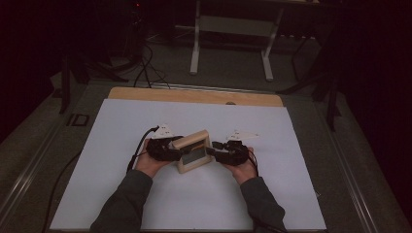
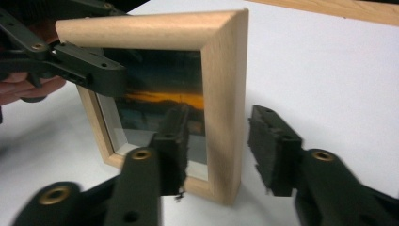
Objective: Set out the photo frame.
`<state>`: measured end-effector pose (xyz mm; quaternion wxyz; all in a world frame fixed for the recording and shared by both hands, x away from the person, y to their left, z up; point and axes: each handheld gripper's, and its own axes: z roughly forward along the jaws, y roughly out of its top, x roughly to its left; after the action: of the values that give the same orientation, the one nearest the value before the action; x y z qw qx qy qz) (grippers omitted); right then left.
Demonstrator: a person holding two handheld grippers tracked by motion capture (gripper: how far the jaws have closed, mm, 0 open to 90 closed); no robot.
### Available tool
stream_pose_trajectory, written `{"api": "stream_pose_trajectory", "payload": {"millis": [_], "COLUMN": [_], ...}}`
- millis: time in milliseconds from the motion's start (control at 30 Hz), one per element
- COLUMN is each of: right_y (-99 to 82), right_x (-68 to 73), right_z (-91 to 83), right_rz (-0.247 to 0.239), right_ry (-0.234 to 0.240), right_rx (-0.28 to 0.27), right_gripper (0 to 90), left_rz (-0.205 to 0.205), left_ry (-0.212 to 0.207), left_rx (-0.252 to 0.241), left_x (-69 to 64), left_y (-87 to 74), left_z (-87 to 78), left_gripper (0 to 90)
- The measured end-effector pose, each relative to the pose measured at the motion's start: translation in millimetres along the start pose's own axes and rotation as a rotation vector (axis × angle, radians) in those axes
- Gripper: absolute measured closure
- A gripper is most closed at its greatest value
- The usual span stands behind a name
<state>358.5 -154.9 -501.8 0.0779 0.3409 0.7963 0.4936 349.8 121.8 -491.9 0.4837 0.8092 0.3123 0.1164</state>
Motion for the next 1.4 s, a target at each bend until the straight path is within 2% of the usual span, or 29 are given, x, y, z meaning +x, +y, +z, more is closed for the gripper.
{"api": "stream_pose_trajectory", "payload": {"millis": [200,300,367,467,533,667,800,1000,1300,1400], "right_y": [4.3,4.1,3.9,3.9,4.5,7.1,10.6,11.0,11.7,11.8], "right_x": [-1.2,-2.3,-2.5,-2.6,-2.6,-1.3,0.3,-1.6,-4.6,-3.7], "right_z": [6.8,11.0,13.8,17.6,19.8,24.1,27.2,27.9,32.1,33.0], "right_rz": [-0.009,-0.003,-0.004,-0.007,-0.007,-0.017,-0.018,-0.015,-0.005,-0.009], "right_ry": [0.023,0.030,0.035,0.044,0.052,0.062,0.073,0.079,0.094,0.103], "right_rx": [0.014,0.025,0.030,0.038,0.041,0.057,0.050,0.054,0.054,0.053], "right_gripper": [41.8,37.3,35.0,33.0,31.7,30.8,31.4,34.6,31.9,35.9], "left_rz": [-0.014,-0.037,-0.066,-0.099,-0.113,-0.114,-0.115,-0.126,-0.143,-0.147], "left_ry": [0.044,0.075,0.110,0.137,0.140,0.151,0.154,0.160,0.160,0.157], "left_rx": [-0.036,-0.067,-0.091,-0.114,-0.126,-0.081,-0.052,-0.058,-0.066,-0.072], "left_x": [-7.2,-11.7,-14.7,-18.3,-22.8,-31.2,-34.0,-33.4,-27.9,-25.4], "left_y": [1.4,-3.2,-9.5,-18.0,-23.9,-31.9,-34.3,-33.3,-34.2,-34.8], "left_z": [-20.5,-32.9,-42.3,-52.5,-56.5,-52.8,-44.8,-41.1,-42.2,-42.3], "left_gripper": [33.9,31.9,32.6,38.3,41.4,47.5,53.8,67.2,71.9,72.8]}}
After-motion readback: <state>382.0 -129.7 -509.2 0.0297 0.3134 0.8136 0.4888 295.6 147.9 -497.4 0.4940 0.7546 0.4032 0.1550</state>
